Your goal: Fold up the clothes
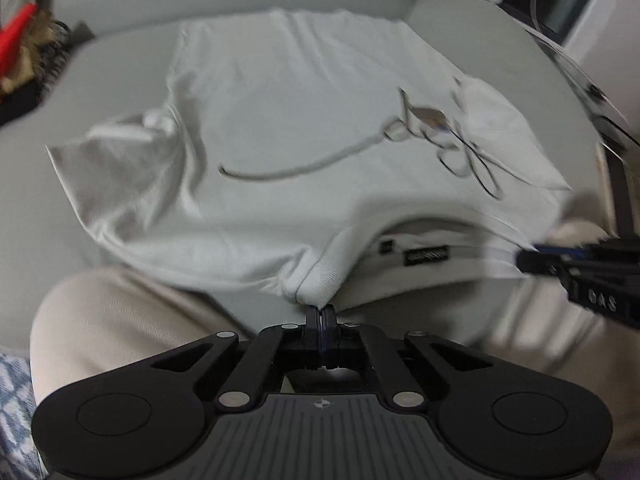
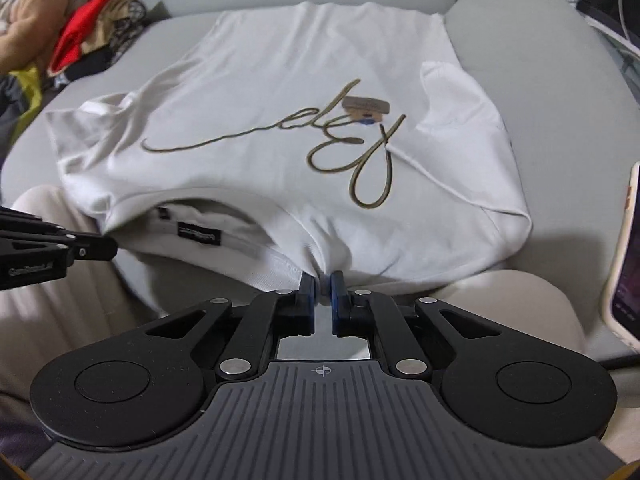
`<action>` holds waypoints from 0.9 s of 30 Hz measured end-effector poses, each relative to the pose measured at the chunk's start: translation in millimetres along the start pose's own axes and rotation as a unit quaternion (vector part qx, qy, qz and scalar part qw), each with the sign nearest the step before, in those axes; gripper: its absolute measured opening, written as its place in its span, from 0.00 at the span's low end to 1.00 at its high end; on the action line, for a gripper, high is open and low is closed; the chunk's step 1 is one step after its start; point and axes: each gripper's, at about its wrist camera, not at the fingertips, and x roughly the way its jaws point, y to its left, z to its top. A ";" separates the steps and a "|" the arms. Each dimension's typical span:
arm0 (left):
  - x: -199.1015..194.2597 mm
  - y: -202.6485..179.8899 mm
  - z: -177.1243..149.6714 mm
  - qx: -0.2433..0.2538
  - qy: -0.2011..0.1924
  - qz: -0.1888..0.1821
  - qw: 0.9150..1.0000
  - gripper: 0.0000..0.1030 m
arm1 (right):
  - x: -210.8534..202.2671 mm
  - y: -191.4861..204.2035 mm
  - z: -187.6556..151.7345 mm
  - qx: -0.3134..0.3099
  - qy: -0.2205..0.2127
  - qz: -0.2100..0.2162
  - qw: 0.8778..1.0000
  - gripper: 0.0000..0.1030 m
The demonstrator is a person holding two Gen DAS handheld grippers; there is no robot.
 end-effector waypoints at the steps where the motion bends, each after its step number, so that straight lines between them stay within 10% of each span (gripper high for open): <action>1: 6.0 -1.5 -1.7 0.012 0.025 -0.004 1.000 0.00 | 3.4 -1.1 0.0 -0.004 0.023 0.010 1.000 0.10; 6: -4.7 -3.4 1.0 0.019 0.002 -0.031 0.999 0.22 | -8.6 -16.5 6.3 0.028 0.033 0.035 0.998 0.48; 11: -10.0 -5.0 23.1 0.005 -0.066 -0.041 0.997 0.38 | -21.3 -46.2 36.6 0.058 -0.079 0.016 0.995 0.53; 22: 48.0 -20.9 38.3 0.018 -0.079 0.026 0.996 0.34 | 62.5 -60.2 59.9 -0.013 -0.070 -0.026 0.997 0.46; 24: 49.3 -19.6 39.0 0.015 -0.079 0.025 0.996 0.35 | 61.4 -68.2 58.7 0.015 -0.075 -0.016 0.997 0.10; 27: 48.7 -18.3 38.3 0.013 -0.079 0.025 0.996 0.35 | 52.9 -82.5 59.5 0.068 -0.094 -0.030 0.993 0.01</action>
